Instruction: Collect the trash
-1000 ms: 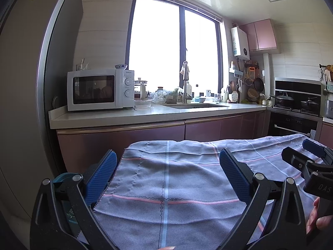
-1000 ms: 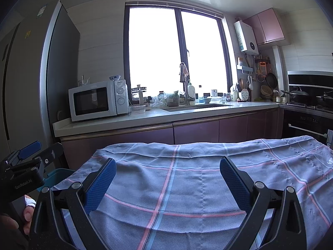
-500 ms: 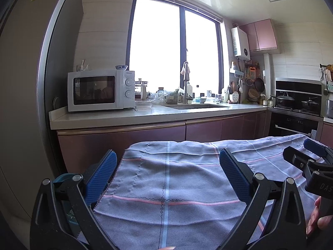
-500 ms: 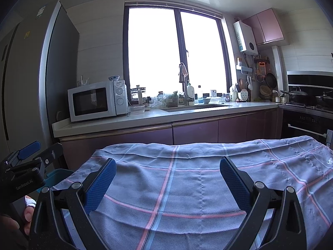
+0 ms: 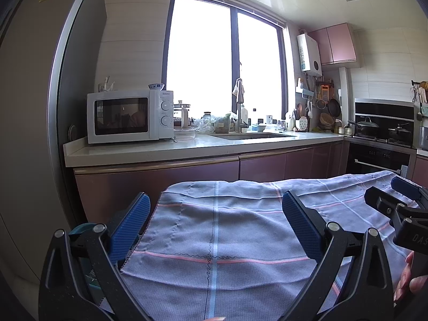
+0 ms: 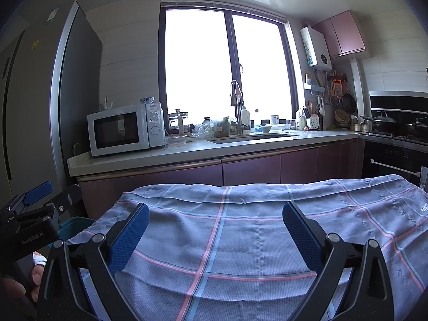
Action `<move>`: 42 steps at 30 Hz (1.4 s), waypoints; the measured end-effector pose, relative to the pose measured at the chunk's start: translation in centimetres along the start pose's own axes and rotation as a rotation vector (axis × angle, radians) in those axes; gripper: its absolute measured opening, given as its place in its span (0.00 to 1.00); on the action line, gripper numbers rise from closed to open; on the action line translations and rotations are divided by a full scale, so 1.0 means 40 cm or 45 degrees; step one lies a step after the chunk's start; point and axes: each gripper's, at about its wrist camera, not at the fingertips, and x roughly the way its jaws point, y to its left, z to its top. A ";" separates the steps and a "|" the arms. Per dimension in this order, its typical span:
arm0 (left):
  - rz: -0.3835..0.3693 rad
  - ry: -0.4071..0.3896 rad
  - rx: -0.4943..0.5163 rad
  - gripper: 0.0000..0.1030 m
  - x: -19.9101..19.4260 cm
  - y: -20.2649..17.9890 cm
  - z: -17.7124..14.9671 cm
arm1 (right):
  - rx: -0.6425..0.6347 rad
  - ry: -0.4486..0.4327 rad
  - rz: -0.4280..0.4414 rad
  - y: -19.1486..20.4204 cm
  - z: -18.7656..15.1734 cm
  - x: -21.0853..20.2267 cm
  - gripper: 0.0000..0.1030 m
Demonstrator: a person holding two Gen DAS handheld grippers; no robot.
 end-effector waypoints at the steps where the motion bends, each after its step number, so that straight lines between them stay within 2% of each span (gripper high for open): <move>1: -0.001 0.001 0.001 0.94 0.001 0.000 0.000 | 0.000 0.000 0.000 0.000 0.000 0.000 0.94; 22: -0.006 0.012 0.004 0.94 0.003 -0.014 -0.004 | 0.007 0.006 -0.005 -0.007 -0.001 0.001 0.94; 36: -0.011 0.072 0.034 0.94 0.041 -0.036 -0.019 | 0.033 0.020 -0.005 -0.033 -0.009 0.012 0.94; 39: -0.039 0.138 0.054 0.94 0.070 -0.047 -0.024 | 0.033 0.046 -0.010 -0.048 -0.012 0.023 0.94; 42: -0.074 0.303 0.049 0.95 0.144 -0.049 -0.031 | 0.048 0.113 -0.025 -0.088 -0.012 0.049 0.94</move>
